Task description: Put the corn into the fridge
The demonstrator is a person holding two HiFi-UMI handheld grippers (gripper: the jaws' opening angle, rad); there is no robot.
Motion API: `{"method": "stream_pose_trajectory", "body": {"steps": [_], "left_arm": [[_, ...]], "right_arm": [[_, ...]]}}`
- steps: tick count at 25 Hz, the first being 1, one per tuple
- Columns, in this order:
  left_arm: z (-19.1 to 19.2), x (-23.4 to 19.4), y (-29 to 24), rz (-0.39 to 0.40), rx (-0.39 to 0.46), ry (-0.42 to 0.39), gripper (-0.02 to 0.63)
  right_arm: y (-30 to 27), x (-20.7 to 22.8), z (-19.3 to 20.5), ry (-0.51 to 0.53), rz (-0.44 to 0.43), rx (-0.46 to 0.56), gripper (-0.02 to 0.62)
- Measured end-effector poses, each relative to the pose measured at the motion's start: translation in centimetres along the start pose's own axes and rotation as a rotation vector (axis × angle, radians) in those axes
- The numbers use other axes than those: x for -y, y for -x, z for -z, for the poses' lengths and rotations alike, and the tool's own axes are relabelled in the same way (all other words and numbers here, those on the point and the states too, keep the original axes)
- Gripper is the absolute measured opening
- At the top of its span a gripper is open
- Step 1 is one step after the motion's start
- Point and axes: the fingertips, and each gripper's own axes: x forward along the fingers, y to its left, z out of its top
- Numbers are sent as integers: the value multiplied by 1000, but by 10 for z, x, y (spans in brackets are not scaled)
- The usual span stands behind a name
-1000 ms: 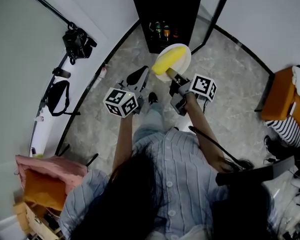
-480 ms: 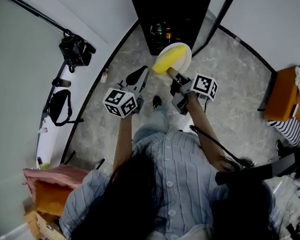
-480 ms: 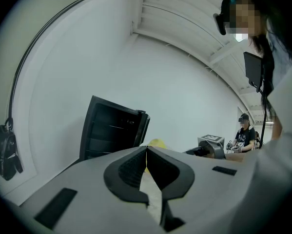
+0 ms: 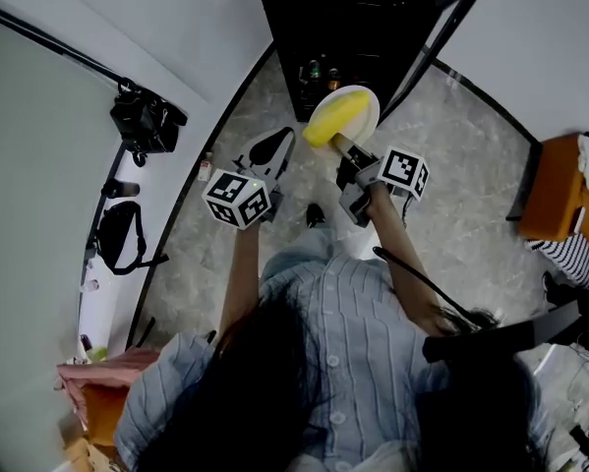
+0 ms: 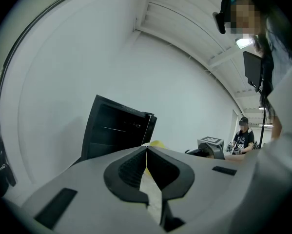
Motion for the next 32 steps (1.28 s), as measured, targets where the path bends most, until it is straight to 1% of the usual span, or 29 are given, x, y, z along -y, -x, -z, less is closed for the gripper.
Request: {"method": "stream_pose_trajectory", "body": {"steps": [6,11,17,22,26,32], "left_arm": [[-2,-20,-9,41,-9,2,8],[6,-23,-12,64,-18,28,8],[17,-24,-10,74,-30,52,8],[29,-30,-12,72,-48,45,8],[37,-22,-11,79,-51,30,8],[41,-60,-30,67,-63,33,8]], "right_arm": [[-17,3,-9,-9,5,42,52],[-19,5,-9,-10,23,53,52],[-20,11,-9,-17,34,58,52],[-32,19,-17,-17,35,58,52],[-29,25,-17,-19,25,62,52],[-62,39,-32,-7,34,43,52]]}}
